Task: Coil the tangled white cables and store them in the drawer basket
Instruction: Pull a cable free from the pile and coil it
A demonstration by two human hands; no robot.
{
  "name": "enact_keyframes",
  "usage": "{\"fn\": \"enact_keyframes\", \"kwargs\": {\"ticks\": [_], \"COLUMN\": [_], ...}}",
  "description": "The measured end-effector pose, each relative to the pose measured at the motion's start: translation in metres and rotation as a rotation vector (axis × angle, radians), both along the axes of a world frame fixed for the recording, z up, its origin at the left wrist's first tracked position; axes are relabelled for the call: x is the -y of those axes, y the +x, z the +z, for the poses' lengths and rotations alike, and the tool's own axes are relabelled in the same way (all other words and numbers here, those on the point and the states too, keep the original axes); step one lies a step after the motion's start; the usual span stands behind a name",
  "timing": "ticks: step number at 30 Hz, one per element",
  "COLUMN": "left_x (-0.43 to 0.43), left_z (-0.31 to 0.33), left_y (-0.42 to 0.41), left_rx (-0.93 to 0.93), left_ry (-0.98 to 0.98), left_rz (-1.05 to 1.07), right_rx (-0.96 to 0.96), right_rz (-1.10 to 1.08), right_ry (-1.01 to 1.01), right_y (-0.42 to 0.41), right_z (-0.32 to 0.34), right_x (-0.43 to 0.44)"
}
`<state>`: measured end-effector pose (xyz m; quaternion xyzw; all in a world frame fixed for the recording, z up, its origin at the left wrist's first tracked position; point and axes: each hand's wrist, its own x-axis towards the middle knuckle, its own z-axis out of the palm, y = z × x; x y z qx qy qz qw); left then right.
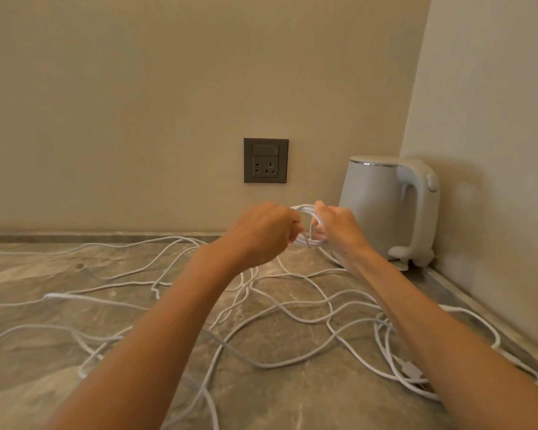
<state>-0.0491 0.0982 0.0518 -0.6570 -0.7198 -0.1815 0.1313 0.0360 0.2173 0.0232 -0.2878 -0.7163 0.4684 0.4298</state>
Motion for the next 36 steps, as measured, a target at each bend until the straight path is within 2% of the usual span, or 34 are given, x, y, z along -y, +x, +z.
{"fn": "enact_keyframes", "kwargs": {"ticks": [4, 7, 13, 20, 25, 29, 31, 36], "left_x": [-0.001, -0.003, -0.005, -0.003, 0.001, 0.006, 0.010, 0.009], "left_z": [-0.006, -0.011, -0.018, -0.019, -0.010, -0.002, 0.000, -0.008], "left_y": [-0.013, -0.017, -0.021, -0.025, -0.024, -0.029, -0.032, -0.027], "left_rx": [0.047, 0.136, 0.223, 0.233, 0.353, 0.760, 0.896, 1.002], "left_ry": [0.215, 0.298, 0.425, 0.465, 0.411, 0.273, 0.226, 0.171], "left_rz": [-0.035, -0.039, 0.006, 0.087, 0.128, 0.123, 0.099, -0.013], "right_rx": [0.061, 0.085, 0.133, 0.222, 0.217, 0.189, 0.115, -0.139], "right_rz": [0.197, 0.295, 0.341, 0.395, 0.543, 0.788, 0.856, 0.884], "right_ry": [0.065, 0.053, 0.089, 0.162, 0.088, -0.175, -0.260, -0.439], "right_y": [-0.004, -0.006, -0.004, -0.006, -0.002, 0.004, 0.004, 0.003], "right_z": [-0.004, -0.006, -0.003, -0.002, -0.002, -0.003, 0.000, 0.005], "right_x": [0.003, 0.006, 0.012, 0.020, 0.020, 0.020, 0.024, 0.029]}}
